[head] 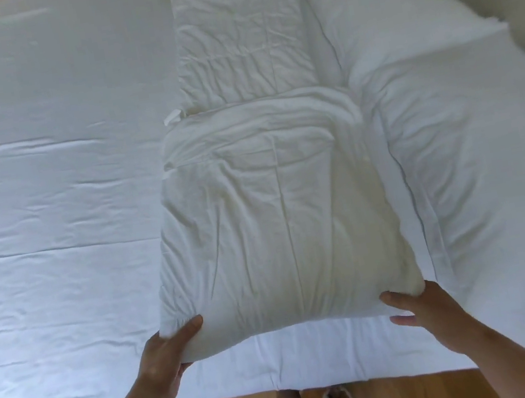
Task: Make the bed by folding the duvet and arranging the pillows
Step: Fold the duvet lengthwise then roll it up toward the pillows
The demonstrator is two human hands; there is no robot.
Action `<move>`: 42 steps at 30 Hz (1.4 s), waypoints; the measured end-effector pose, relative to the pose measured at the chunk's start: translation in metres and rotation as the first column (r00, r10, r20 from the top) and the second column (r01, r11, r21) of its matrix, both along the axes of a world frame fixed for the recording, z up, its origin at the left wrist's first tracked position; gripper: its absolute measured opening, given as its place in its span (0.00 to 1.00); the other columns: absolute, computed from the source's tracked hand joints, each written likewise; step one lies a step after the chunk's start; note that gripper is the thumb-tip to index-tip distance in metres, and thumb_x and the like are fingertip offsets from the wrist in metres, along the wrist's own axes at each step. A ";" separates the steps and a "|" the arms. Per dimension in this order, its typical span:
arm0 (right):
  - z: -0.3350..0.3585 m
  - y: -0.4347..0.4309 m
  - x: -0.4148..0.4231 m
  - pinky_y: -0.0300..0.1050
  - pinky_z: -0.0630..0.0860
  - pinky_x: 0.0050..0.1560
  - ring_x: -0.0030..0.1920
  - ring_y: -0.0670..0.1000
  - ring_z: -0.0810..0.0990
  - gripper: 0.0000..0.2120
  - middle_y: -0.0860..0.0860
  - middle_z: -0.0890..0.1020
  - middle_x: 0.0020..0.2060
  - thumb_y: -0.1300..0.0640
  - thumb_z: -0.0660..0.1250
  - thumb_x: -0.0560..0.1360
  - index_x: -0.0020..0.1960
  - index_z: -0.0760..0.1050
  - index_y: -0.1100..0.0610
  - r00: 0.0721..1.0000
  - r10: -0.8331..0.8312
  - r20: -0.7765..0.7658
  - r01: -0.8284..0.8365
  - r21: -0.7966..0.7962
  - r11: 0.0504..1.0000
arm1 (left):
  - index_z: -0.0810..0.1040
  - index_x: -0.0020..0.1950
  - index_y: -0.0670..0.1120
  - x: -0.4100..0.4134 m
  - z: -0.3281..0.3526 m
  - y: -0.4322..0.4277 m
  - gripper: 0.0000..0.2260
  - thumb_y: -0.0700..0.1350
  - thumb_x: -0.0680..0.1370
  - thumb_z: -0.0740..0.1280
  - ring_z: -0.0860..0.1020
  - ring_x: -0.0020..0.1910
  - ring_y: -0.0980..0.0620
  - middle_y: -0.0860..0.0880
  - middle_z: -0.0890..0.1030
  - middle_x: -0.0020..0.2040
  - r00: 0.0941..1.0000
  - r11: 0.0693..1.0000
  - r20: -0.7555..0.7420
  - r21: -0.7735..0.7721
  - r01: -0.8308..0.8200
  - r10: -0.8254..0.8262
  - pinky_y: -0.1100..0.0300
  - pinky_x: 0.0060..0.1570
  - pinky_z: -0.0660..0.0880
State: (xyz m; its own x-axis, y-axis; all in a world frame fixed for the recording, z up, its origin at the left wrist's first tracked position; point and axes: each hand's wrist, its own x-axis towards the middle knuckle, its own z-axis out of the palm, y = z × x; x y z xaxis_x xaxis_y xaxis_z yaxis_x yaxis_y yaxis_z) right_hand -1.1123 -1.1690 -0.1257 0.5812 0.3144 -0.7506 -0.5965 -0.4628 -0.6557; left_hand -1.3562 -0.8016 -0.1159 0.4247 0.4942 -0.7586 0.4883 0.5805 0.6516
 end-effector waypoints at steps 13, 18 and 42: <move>0.140 -0.073 -0.119 0.48 0.84 0.51 0.56 0.53 0.83 0.39 0.53 0.83 0.58 0.44 0.79 0.62 0.67 0.74 0.58 1.000 0.024 -0.017 -0.025 -0.038 0.999 | 0.82 0.60 0.41 -0.120 0.154 -0.077 0.37 0.53 0.54 0.82 0.83 0.56 0.42 0.45 0.87 0.54 0.996 0.997 -0.043 -0.037 0.071 -0.073 0.44 0.57 0.80; 0.187 -0.090 -0.176 0.47 0.83 0.50 0.57 0.52 0.82 0.38 0.50 0.82 0.58 0.42 0.78 0.60 0.66 0.73 0.54 1.000 0.007 0.019 -0.006 -0.028 1.000 | 0.81 0.61 0.41 -0.175 0.193 -0.096 0.32 0.50 0.60 0.83 0.83 0.56 0.43 0.46 0.87 0.54 0.993 0.993 -0.007 0.010 0.122 -0.122 0.47 0.50 0.81; 0.357 -0.101 -0.283 0.40 0.82 0.42 0.43 0.44 0.87 0.11 0.44 0.88 0.42 0.54 0.76 0.73 0.55 0.82 0.52 0.901 0.070 0.429 -0.087 0.022 0.996 | 0.73 0.29 0.49 -0.299 0.325 -0.075 0.25 0.63 0.51 0.82 0.70 0.29 0.51 0.47 0.73 0.28 0.887 0.772 0.080 0.534 0.346 -0.454 0.56 0.35 0.68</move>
State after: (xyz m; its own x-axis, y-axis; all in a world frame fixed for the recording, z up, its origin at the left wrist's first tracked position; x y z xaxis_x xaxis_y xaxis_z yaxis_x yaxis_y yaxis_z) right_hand -1.3951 -1.2704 0.2313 0.8153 0.3965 -0.4219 -0.2178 -0.4651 -0.8581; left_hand -1.6554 -0.8770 0.2091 0.7788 0.5265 -0.3409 0.4363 -0.0641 0.8975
